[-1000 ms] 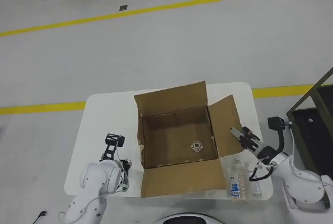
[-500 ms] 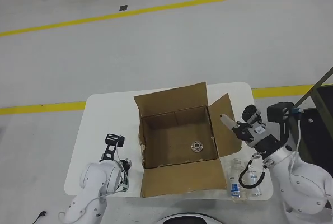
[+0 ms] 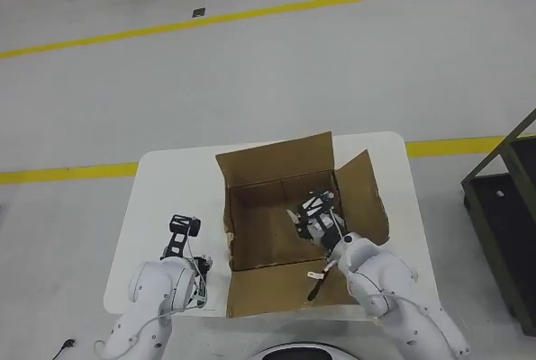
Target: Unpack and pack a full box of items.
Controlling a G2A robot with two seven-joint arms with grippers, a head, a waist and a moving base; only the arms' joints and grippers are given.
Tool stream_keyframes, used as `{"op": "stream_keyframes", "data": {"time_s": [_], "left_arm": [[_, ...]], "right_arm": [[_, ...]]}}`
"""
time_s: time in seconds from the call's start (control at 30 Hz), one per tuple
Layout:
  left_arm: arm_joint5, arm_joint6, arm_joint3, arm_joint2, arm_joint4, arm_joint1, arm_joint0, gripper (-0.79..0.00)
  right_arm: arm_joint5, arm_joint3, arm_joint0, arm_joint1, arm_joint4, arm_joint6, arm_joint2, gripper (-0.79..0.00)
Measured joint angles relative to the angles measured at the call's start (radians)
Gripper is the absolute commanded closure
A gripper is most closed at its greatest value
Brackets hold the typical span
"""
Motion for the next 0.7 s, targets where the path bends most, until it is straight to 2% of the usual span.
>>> {"op": "stream_keyframes", "data": {"time_s": [0.47, 0.57, 0.7], "left_arm": [[0.000, 0.000, 0.000, 0.000, 0.000, 0.000, 0.000, -0.785], [0.000, 0.000, 0.000, 0.000, 0.000, 0.000, 0.000, -0.785], [0.000, 0.000, 0.000, 0.000, 0.000, 0.000, 0.000, -0.785]], "right_arm": [[-0.004, -0.005, 0.006, 0.000, -0.003, 0.006, -0.003, 0.000], [0.050, 0.004, 0.044, -0.012, -0.028, 0.062, -0.032, 0.000], [0.186, 0.078, 0.173, -0.047, -0.041, 0.247, -0.122, 0.000]]}}
